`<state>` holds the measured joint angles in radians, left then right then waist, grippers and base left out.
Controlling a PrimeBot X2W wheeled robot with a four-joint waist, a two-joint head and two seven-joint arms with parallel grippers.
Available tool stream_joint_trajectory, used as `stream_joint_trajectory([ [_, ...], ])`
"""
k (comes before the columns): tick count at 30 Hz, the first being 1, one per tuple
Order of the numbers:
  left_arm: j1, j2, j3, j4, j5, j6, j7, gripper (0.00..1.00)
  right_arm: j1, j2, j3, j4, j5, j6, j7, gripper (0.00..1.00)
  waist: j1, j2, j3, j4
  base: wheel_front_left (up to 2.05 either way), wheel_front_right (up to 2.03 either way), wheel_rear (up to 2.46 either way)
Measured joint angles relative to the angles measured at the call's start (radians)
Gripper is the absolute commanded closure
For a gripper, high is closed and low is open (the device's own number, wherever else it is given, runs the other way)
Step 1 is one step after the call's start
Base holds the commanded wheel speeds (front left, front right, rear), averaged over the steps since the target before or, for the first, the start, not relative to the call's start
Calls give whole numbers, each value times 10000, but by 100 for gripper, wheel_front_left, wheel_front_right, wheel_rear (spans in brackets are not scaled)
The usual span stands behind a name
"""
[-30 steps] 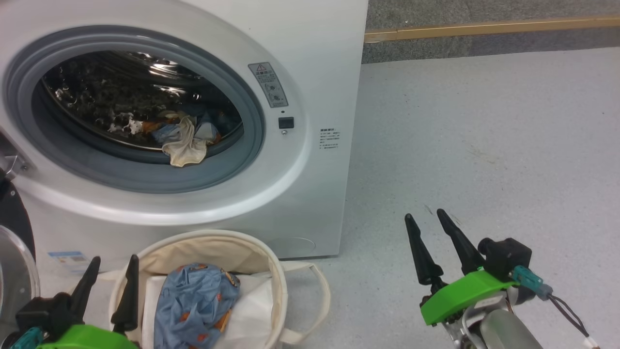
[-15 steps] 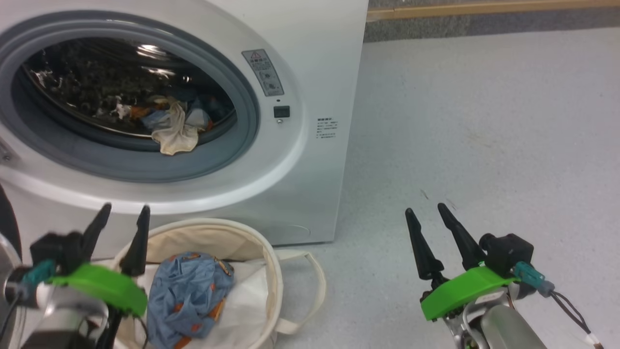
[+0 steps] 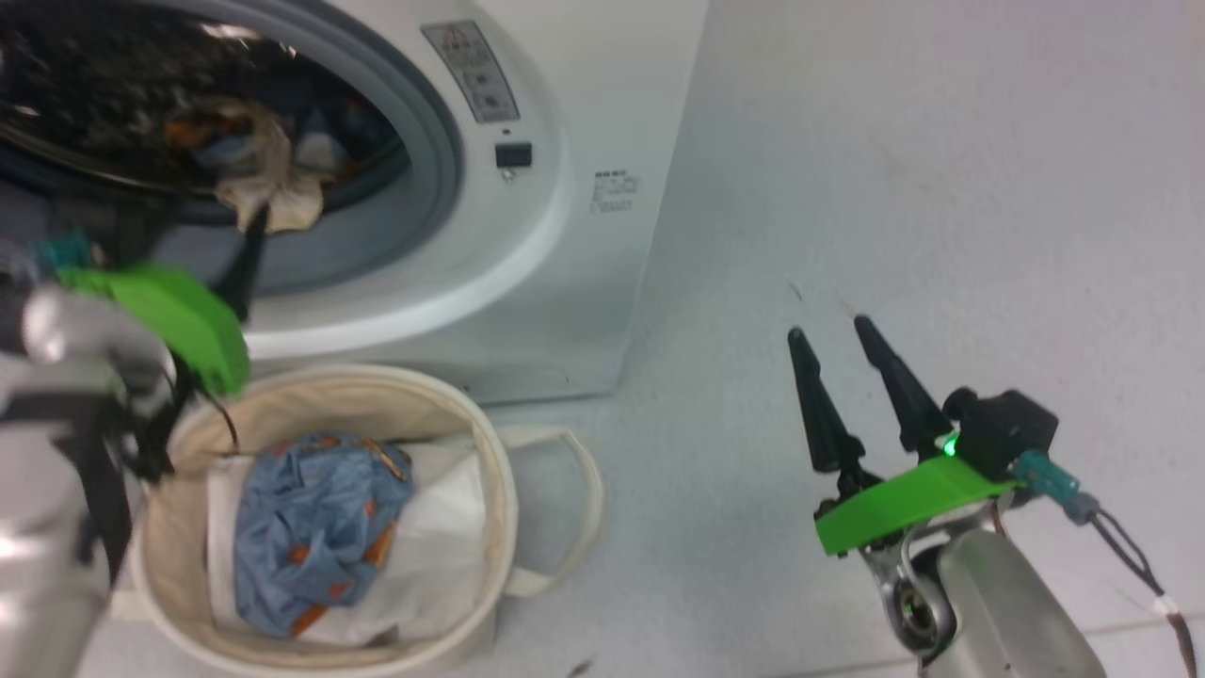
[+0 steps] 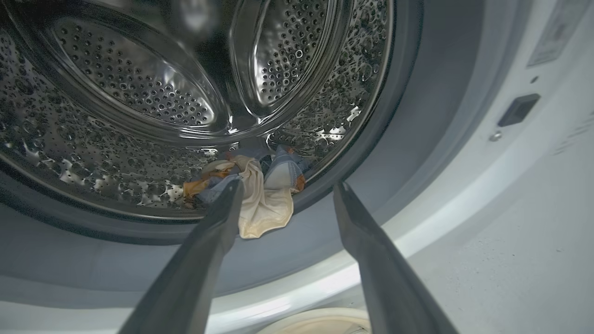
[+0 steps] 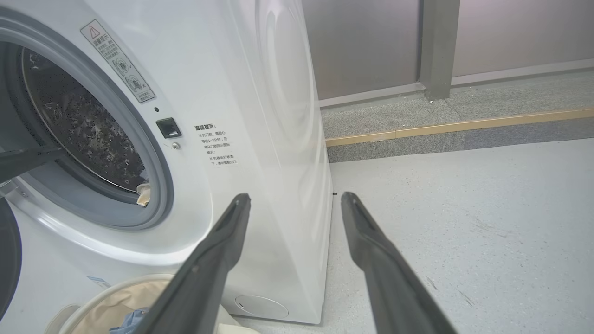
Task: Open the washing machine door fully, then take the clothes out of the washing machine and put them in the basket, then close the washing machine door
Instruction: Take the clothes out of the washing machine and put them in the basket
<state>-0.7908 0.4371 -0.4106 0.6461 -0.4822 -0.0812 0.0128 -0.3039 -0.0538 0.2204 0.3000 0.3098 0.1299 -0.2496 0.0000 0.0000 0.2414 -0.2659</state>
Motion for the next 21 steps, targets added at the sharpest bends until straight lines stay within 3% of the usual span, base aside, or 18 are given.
stream_joint_trajectory([
  [11, -3927, -113, -938, 3369, 493, -430, 575, 0, -672, 4, -257, -725, 148, 0, 0, 0, 0, 0, 2026, -445, 0, 0, 0],
  [21, -5719, -295, -2180, 4801, 190, -514, 1440, 0, -1012, 6, -512, -1080, 146, 0, 0, 0, 2, 0, 3475, -736, 0, 0, 0],
])
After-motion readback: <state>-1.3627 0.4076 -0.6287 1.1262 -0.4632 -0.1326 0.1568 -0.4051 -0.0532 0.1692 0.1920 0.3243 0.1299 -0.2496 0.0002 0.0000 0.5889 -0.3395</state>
